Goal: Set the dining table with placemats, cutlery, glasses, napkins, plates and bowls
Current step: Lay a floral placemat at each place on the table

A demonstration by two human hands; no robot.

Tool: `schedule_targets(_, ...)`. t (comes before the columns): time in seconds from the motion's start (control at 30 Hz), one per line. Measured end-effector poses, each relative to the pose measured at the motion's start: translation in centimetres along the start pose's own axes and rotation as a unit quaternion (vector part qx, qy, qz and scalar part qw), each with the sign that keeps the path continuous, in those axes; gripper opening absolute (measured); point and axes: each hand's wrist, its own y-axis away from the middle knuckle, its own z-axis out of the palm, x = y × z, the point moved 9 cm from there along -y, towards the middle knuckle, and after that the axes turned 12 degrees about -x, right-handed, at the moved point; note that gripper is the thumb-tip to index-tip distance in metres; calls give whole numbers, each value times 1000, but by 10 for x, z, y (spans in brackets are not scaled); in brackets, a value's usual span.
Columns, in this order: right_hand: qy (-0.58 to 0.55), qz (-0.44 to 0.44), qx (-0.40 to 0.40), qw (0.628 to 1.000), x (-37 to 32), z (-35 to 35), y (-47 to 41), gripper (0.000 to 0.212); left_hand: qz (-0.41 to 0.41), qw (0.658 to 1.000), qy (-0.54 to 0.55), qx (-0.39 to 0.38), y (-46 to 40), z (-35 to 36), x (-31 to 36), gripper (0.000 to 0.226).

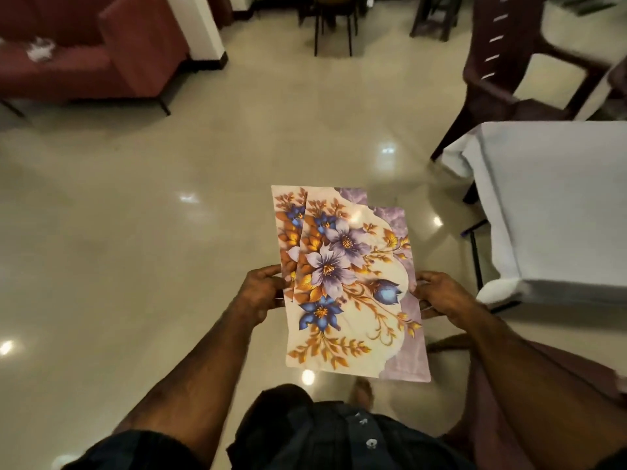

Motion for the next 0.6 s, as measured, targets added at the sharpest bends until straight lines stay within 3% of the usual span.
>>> schedule_targets(0.23,-100,-6,184,978,-45,-137,-40,23,30,995,-44,-81,-144,68,134,30)
schedule_targets(0.43,-229,24,298,926,-44,-218,-88,35,34,986,-71,-148,-296,135,242,27)
schedule_targets(0.6,-323,8,394,860,-65,-256,-90,25,19,972,-115,-202,-384,209,325,29)
